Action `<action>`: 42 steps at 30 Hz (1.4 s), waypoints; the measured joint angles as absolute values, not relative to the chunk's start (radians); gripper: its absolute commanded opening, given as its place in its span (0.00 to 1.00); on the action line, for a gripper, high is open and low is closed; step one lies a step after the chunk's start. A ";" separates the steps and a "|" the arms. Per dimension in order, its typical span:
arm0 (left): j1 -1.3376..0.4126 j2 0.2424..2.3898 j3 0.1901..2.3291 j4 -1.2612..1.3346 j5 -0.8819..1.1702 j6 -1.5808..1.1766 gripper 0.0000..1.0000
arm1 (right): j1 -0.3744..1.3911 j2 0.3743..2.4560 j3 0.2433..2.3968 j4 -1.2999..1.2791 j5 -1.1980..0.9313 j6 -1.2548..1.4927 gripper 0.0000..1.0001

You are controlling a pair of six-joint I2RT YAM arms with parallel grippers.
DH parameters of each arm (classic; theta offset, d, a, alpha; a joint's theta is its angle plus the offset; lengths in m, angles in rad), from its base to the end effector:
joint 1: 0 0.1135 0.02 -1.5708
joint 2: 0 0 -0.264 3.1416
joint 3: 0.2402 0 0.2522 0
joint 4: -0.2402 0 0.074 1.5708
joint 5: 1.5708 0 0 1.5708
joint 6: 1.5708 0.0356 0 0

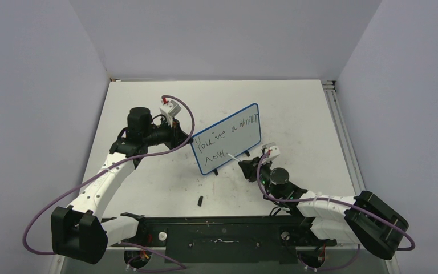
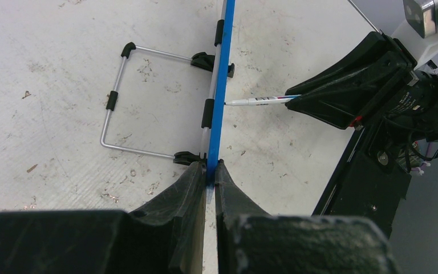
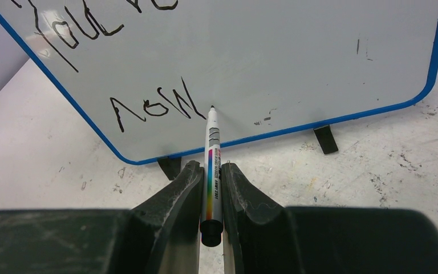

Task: Write a sentence on the whiteboard
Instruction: Write a sentence on the whiteboard, then close the whiteboard marker at the center of the board.

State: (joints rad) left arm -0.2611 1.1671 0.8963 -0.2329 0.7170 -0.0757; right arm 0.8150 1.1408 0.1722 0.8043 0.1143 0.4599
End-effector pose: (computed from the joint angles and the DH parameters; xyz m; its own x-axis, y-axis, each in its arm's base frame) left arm 0.2419 -0.0889 0.2999 -0.5217 0.0804 -0.8493 0.7132 0.5874 -0.3825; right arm 0.1443 0.1472 0.1677 -0.3872 0.2321 -0.8923 -0.5289 0.7368 0.4212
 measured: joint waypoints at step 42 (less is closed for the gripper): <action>-0.267 1.061 0.805 -0.308 0.648 -0.168 0.78 | 0.812 0.565 0.258 0.199 0.231 0.380 0.05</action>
